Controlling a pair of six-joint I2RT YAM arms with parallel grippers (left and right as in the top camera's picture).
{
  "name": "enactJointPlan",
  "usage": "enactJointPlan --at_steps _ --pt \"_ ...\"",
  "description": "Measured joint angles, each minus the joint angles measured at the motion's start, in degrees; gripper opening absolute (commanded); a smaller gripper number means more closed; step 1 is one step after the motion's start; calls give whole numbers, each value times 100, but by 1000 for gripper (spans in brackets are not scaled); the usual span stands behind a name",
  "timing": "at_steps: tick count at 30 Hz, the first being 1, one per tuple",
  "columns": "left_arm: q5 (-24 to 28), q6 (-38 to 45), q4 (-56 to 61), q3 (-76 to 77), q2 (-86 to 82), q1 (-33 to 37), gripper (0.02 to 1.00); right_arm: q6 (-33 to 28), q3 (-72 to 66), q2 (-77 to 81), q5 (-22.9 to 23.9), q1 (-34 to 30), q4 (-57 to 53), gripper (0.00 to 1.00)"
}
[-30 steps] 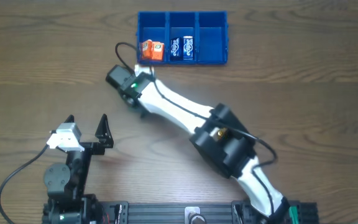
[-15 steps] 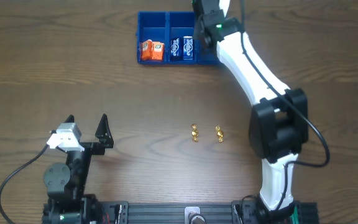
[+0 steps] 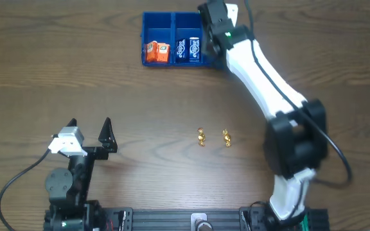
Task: Sort Candies Into Trays
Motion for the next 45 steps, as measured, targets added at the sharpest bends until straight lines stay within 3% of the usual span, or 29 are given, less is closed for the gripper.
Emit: enactJointPlan --at_steps 5,9,13,18,22,26,29,35,39,43,45 --pt "-2 0 -9 4 0 0 996 378 -2135 -2251 -614 678 101 606" --pt "0 0 -9 4 0 0 998 1008 -3591 -1956 -984 1676 205 599" --pt "-2 0 -9 4 0 0 996 1368 -3657 -1458 -1040 2120 264 597" --pt "0 0 -9 4 0 0 998 1668 -3657 -914 -1038 2118 223 584" --pt "-2 0 -9 4 0 0 998 1784 -3657 -848 -1032 2116 179 516" --pt "0 0 -9 4 0 0 998 1880 -3654 -841 -994 2105 149 270" --pt "-2 0 -9 4 0 0 998 1952 -3650 -826 -977 2105 140 185" --pt "-2 0 -9 4 0 0 998 1974 -3644 -861 -955 2105 122 174" --pt "0 0 -9 4 0 0 998 1652 -3222 -2218 -393 1836 -87 172" --pt "-2 0 -9 4 2 0 998 291 -778 -1801 57 372 313 163" --pt "0 0 -11 4 2 0 998 33 35 -953 127 -57 601 169"
